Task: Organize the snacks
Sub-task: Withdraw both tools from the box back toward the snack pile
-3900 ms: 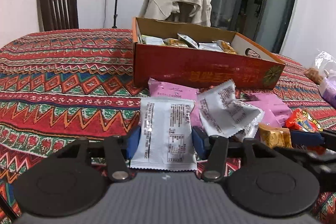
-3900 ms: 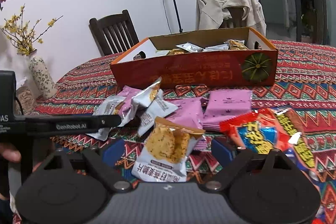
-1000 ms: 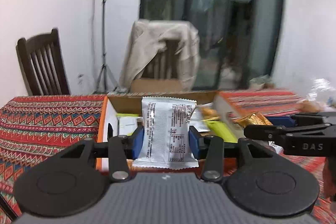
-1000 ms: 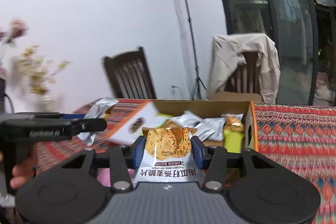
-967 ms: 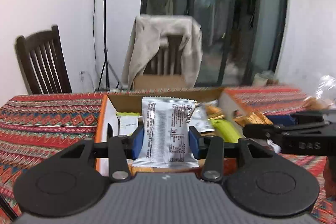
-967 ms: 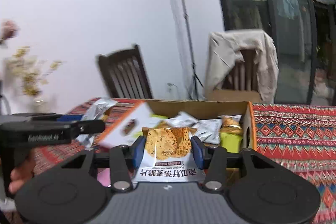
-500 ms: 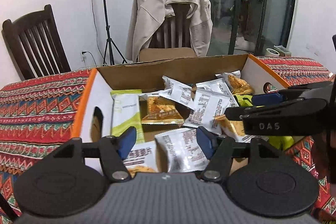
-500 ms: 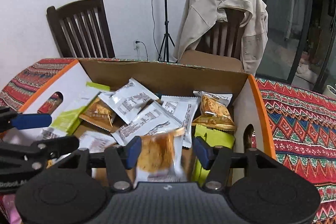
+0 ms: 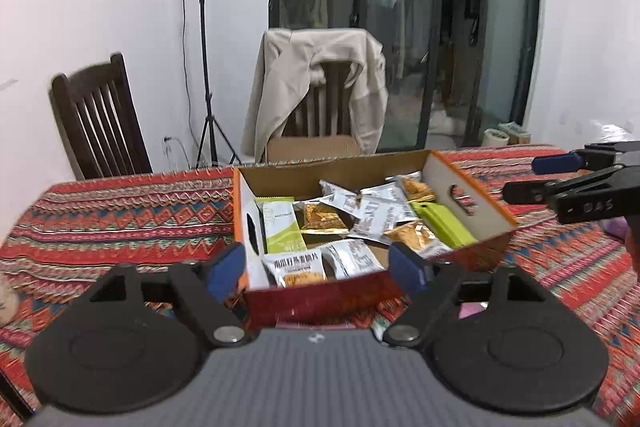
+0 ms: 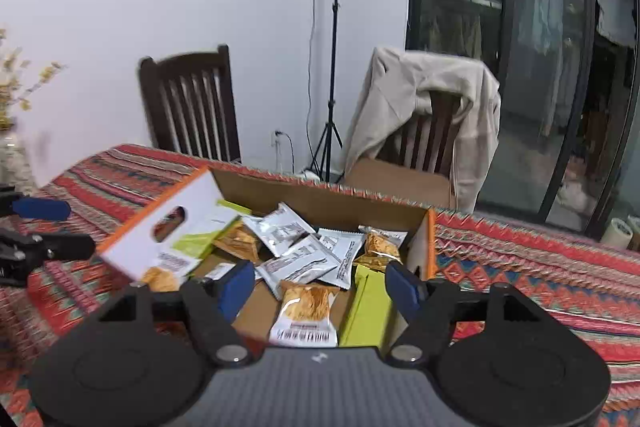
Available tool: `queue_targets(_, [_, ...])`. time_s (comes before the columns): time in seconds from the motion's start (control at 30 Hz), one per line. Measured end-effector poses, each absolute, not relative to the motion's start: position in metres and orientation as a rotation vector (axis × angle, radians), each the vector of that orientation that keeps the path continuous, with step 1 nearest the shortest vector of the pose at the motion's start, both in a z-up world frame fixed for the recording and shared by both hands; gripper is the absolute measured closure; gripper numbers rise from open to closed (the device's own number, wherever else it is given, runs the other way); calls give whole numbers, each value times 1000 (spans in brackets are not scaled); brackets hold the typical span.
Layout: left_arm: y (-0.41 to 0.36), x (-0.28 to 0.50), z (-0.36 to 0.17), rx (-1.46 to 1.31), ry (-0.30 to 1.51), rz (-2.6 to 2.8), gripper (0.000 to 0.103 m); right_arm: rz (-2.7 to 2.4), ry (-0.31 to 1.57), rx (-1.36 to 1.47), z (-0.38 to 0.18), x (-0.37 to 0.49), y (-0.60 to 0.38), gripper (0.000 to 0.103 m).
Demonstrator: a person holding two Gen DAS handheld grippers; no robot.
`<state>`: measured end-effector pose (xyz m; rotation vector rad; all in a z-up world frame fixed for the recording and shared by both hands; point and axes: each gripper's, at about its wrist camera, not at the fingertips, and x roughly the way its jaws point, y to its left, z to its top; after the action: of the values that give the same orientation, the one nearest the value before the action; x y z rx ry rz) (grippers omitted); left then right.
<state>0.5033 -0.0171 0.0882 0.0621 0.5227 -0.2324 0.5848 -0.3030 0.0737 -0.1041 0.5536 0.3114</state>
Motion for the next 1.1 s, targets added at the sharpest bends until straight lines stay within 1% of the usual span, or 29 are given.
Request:
queue_targets(0.07, [-10, 472, 95, 62, 499, -241, 16, 318, 530, -115, 90, 554, -309, 26])
queue_targets(0.17, [-1, 425, 99, 60, 467, -245, 11, 333, 487, -128, 110, 502, -316, 20])
queue_targets(0.3, [6, 365, 94, 67, 425, -225, 8, 354, 431, -127, 126, 433, -325, 18])
queue_targets(0.37, [8, 335, 88, 56, 408, -210, 6, 360, 399, -124, 127, 398, -329, 17])
queue_targets(0.43, [9, 310, 80, 39, 406, -195, 6, 359, 369, -130, 123, 364, -332, 17])
queue_targets(0.53, [7, 277, 68, 3, 416, -178, 5, 360, 352, -137, 111, 318, -331, 16])
queue_targets(0.67, [3, 242, 47, -34, 443, -153, 5, 368, 378, -125, 85, 270, -326, 16])
queue_targets(0.8, [6, 223, 21, -63, 520, -123, 5, 355, 426, -71, 52, 236, -320, 16])
queue_targets(0.93, [11, 211, 4, -74, 567, -100, 6, 340, 499, 11, 15, 220, -318, 16])
queue_targets(1.1, [15, 204, 3, -69, 562, -75, 6, 306, 578, -2, -16, 213, -313, 16])
